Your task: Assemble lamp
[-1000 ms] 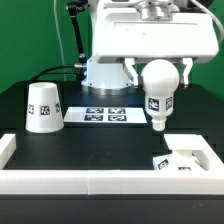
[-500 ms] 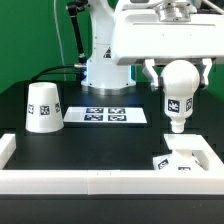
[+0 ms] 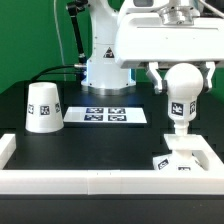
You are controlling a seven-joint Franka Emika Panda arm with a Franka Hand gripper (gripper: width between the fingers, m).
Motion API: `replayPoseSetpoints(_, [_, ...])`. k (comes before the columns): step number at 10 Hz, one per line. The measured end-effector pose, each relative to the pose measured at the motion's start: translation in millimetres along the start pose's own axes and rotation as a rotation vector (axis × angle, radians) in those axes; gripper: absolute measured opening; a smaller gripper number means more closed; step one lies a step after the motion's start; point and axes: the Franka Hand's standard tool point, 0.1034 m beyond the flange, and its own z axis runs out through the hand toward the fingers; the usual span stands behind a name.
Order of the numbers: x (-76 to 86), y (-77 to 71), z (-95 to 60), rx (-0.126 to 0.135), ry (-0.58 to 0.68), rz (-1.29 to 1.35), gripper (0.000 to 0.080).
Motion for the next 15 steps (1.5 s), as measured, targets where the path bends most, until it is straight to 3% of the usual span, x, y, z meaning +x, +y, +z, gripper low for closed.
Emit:
replayPoseSetpoints(4, [1.4, 5.3, 5.6, -0.027, 0.052, -0.001, 0.0578])
replayPoseSetpoints(15, [-15.5, -7.3, 19.8, -0.017, 0.028, -0.014, 0.0579])
